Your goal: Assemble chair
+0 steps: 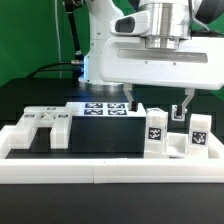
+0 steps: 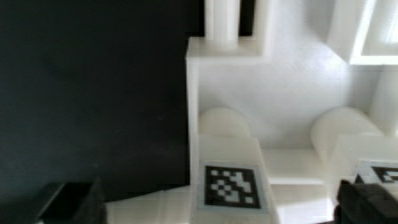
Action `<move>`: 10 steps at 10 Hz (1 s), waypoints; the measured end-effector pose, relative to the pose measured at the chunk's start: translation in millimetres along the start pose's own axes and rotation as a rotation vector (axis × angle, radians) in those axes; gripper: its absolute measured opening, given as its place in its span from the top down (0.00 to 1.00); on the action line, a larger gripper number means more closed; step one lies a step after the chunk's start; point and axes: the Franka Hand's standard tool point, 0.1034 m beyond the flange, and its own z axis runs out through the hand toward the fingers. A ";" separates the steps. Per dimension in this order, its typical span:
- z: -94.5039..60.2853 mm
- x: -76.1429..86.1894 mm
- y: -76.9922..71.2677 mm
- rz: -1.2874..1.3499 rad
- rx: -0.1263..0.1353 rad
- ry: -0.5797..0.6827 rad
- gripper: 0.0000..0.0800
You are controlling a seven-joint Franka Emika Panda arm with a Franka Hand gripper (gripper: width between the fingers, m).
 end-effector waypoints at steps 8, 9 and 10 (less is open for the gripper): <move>49.3 -15.2 6.0 -0.051 -0.041 0.053 0.19; 55.3 -17.5 6.3 -0.054 -0.047 0.048 0.19; 57.8 -18.8 6.4 -0.056 -0.050 0.045 0.19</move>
Offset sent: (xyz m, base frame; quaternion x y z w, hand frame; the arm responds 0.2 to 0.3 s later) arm 0.0008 0.0027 -0.0225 0.0135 0.0272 -0.0130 0.9995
